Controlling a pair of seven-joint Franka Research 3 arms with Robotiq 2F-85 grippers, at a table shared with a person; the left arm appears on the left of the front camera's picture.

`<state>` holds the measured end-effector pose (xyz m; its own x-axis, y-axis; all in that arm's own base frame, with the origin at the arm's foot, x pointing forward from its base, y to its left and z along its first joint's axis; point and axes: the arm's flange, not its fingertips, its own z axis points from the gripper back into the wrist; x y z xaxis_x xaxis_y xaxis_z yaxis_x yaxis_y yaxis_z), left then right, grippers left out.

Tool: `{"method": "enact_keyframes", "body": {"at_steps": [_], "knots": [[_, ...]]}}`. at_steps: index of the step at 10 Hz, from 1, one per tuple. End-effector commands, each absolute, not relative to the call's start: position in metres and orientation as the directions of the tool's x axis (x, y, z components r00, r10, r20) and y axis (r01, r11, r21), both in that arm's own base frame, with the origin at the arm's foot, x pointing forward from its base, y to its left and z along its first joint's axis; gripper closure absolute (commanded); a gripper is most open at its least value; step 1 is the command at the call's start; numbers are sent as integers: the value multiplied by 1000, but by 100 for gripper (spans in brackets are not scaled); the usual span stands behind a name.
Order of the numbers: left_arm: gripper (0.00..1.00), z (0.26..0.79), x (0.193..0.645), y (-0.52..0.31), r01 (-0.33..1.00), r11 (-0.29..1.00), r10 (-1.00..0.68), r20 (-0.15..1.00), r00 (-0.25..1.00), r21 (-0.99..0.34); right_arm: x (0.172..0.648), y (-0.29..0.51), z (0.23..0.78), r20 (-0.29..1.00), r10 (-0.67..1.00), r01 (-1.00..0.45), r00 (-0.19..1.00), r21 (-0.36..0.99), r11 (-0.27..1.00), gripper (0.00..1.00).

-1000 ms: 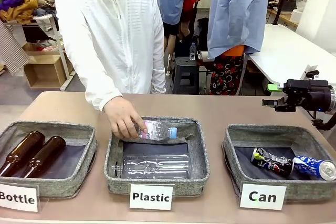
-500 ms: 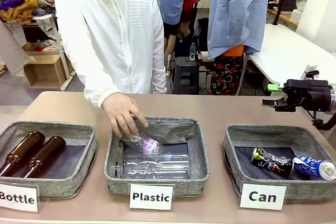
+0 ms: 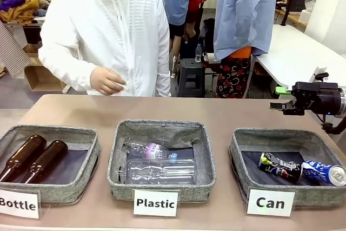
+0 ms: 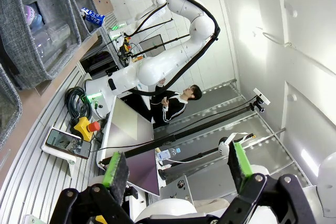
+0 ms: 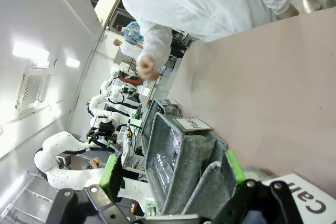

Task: Sort the can waste into the basket.
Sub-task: Pick up the can waste from the table and place it in the right Fabric basket.

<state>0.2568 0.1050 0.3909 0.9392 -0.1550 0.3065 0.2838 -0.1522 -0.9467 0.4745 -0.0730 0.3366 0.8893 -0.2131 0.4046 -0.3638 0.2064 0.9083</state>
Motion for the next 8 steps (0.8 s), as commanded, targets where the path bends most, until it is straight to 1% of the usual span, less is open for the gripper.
{"method": "enact_keyframes", "body": {"at_steps": [1, 8], "knots": [[0, 392, 255, 106, 304, -166, -154, 329, 931, -938, 475, -71, 339, 424, -221, -380, 878, 899, 218, 0], [0, 392, 255, 106, 304, -166, -154, 329, 931, -938, 475, -71, 339, 424, -221, -380, 878, 899, 218, 0]]}}
